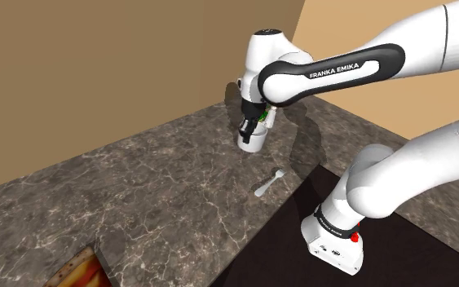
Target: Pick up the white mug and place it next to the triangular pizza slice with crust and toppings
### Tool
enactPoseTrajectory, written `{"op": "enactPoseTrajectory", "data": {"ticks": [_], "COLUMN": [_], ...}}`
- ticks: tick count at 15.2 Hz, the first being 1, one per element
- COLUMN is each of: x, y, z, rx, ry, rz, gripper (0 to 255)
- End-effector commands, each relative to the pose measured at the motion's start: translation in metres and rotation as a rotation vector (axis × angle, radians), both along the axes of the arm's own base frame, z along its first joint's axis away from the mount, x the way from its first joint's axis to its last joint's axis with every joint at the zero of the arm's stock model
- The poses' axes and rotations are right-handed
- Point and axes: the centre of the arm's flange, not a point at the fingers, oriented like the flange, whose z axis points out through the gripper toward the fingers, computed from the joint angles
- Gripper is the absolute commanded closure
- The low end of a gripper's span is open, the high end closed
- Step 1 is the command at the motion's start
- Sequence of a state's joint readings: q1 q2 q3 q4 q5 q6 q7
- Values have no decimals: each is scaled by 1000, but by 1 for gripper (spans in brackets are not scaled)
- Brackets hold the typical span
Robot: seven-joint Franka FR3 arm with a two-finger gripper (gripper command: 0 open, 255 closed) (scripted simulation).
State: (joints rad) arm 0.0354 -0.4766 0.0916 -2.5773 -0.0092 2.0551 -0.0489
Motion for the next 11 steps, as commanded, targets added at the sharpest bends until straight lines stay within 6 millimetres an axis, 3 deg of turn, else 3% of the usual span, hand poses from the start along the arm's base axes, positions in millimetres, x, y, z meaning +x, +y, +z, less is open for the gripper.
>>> {"op": "enactPoseTrajectory", "data": {"ticks": [1, 11], "x": [0, 0], "y": [1, 1], "z": [10, 63], "rx": [0, 0], "ry": [0, 0], "rz": [0, 0], "gripper": [255, 255]}}
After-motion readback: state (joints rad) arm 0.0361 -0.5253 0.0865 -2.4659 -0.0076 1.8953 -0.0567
